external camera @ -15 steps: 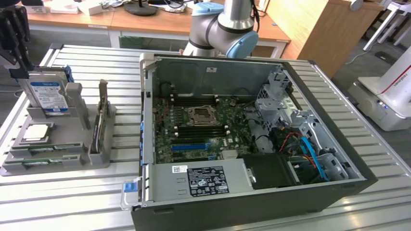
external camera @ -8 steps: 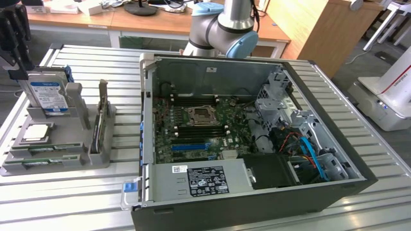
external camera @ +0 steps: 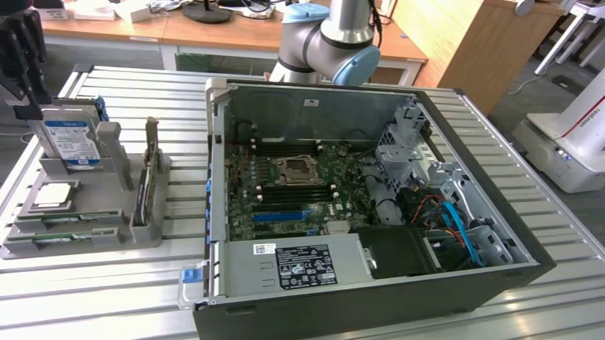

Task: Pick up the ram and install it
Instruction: 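Pick up the ram and move it above insertion slot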

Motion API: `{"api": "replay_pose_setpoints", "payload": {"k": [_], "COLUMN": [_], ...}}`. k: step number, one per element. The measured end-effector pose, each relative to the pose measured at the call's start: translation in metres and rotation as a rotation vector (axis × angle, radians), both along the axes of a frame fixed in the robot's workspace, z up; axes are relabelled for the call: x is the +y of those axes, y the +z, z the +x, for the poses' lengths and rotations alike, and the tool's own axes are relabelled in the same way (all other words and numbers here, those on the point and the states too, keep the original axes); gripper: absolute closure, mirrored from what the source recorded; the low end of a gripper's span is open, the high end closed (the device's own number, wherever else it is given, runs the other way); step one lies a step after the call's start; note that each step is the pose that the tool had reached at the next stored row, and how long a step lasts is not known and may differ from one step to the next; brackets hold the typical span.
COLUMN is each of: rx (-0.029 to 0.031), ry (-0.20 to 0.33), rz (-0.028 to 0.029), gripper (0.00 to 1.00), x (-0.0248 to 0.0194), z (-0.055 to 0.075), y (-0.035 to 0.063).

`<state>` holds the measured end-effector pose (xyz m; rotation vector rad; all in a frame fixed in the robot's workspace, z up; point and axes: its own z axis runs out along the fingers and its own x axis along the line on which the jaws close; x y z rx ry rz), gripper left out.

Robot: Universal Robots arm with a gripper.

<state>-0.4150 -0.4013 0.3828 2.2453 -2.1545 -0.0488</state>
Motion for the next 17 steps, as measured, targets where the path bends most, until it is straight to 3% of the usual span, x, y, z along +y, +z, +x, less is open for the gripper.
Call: {"api": "replay_pose_setpoints", "payload": {"k": [17], "rx": [0.0], "ry": [0.0], "rz": [0.0], "gripper": [0.63], "x": [0.0], "z": [0.0], "y": [-0.0074]}}
